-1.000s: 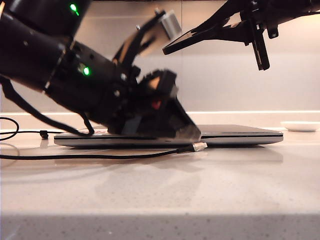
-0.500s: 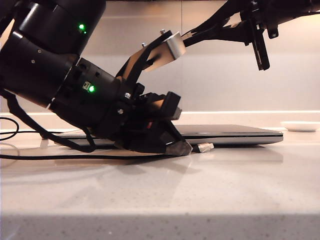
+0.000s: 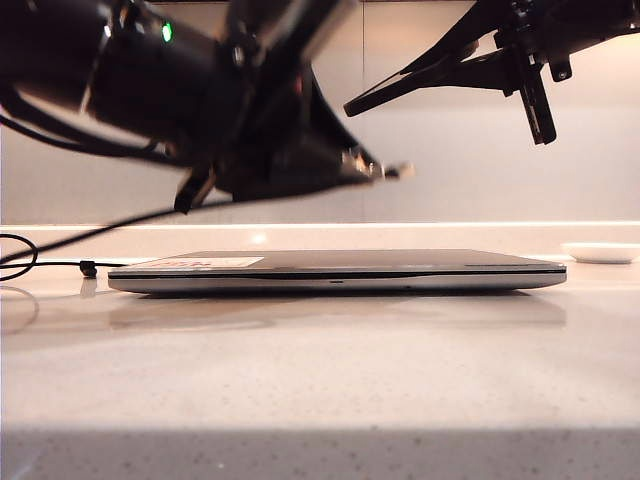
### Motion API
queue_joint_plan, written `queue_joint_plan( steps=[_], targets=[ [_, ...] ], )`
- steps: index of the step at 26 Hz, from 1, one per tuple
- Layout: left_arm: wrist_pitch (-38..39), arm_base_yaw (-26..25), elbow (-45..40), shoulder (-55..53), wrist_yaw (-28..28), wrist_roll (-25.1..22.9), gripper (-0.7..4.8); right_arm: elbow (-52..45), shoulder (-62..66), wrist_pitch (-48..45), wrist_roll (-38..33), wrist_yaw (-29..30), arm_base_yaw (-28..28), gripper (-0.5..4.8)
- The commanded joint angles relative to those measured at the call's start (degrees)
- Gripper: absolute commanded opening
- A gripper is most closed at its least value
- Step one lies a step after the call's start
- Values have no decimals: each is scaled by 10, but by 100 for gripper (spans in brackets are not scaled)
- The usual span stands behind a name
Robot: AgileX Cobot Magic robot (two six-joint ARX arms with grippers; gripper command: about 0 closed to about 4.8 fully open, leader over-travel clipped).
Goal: Pick up the charging cable and the phone, plug the charging cable into the charging port on the phone, and finally place them back on the table.
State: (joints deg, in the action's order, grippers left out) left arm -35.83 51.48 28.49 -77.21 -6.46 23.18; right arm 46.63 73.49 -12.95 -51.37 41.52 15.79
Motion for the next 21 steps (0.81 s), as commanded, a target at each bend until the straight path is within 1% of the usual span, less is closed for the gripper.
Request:
queue_joint_plan(
  steps=[1, 2, 3, 5, 8, 13, 17, 21],
  targets=[
    [-11, 0, 1, 29, -2, 64, -6, 4, -6, -29, -8, -5, 0, -6],
    [-12, 0, 1, 33, -2, 75, -6, 4, -6, -32, -13, -8, 0, -6],
    [-12, 0, 1, 41, -2, 101, -6, 4, -5, -43, -30, -9, 0, -6],
    [-23, 0, 1, 45, -2, 139, -6, 4, -5, -66, -55, -9, 0, -6],
    [-49, 0, 1, 45, -2, 176, -6, 4, -5, -85, -88, -7, -8, -6],
    [-88, 0, 1, 45, -2, 218, -6, 4, -5, -85, -104, 12, -30, -6],
    [-120, -3, 1, 45, -2, 233, -6, 4, -5, -82, -111, 34, -46, -6],
    [-132, -11, 1, 45, -2, 256, -6, 4, -5, -77, -117, 49, -47, -6]
  ],
)
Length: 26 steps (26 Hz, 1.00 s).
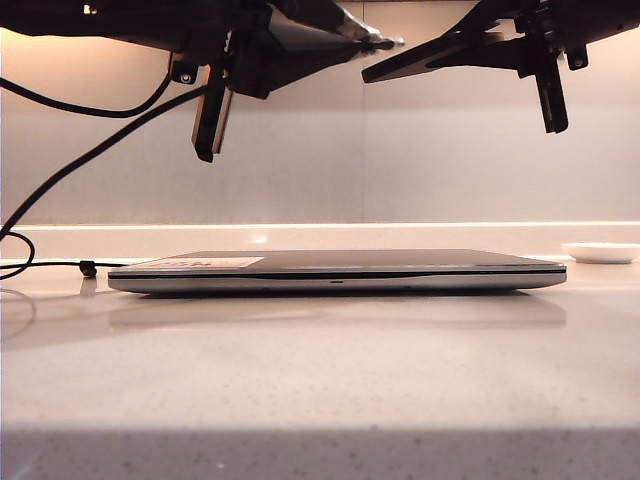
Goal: Pick up the charging cable and the phone, plug the charging cable into the charging port on the phone, and finally place them back on the table.
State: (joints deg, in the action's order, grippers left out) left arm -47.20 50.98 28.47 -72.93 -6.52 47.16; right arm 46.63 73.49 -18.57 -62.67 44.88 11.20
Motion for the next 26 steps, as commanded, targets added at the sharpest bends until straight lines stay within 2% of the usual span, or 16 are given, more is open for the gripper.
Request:
queue_joint_plan(
  steps=[1, 26],
  targets=[
    [-23, -9, 1, 2, -2, 16, -6, 4, -5, -21, -7, 18, -1, -6],
    [-26, -9, 1, 2, -2, 15, -6, 4, -5, -31, -64, 17, 7, -6]
  ],
)
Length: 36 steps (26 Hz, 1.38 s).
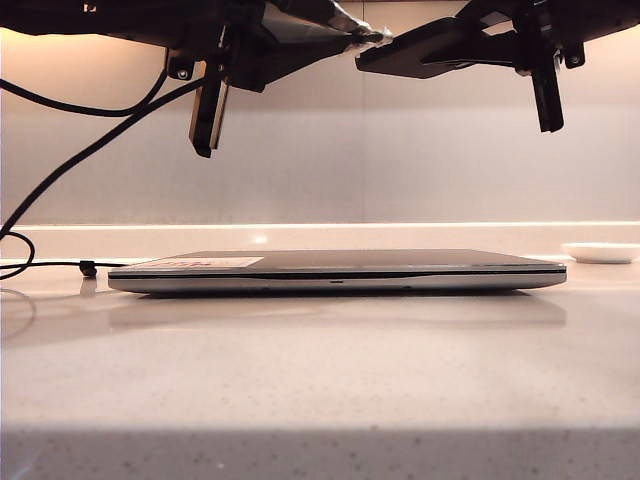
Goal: Pick up the charging cable and the phone, plug the charging cable into the charging port on the phone, and finally place them back on the table.
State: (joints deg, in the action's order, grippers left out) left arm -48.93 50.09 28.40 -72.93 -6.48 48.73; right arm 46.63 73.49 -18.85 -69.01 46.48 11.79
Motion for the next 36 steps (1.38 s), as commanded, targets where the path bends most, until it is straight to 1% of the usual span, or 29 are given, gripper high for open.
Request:
queue_joint_plan(
  steps=[1, 7, 23, 36],
  targets=[
    [-9, 0, 2, 2, -2, -1, -6, 4, -5, -29, -1, 1, 2, -6],
    [-9, 0, 2, 1, -2, -1, -6, 4, -5, -55, 0, 3, 7, -6],
    [-9, 0, 2, 2, -2, 0, -6, 4, 7, -55, 17, 15, 9, -6],
    [-9, 0, 2, 2, -2, 0, -6, 4, 7, -72, -7, 23, 9, -6]
  ],
)
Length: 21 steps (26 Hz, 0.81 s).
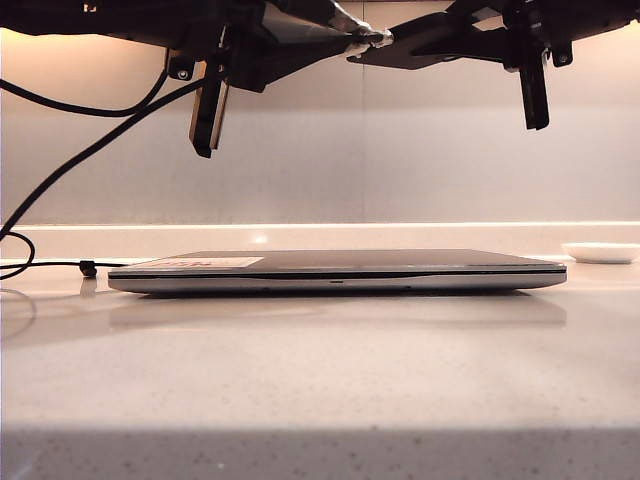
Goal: Pick up the charging cable and the phone, plug the charging cable into the charging port on the phone, and finally place them back on the table.
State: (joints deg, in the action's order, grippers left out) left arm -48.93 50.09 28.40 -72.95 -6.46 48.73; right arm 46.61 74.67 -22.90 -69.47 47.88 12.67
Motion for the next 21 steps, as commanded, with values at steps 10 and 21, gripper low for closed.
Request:
queue_joint_plan(
  steps=[10, 21],
  targets=[
    [-9, 0, 2, 2, -2, 0, -6, 4, -5, -27, 29, 24, 0, -6],
    [-9, 0, 2, 2, -2, 0, -6, 4, -5, -27, 36, 12, -1, -6]
  ],
)
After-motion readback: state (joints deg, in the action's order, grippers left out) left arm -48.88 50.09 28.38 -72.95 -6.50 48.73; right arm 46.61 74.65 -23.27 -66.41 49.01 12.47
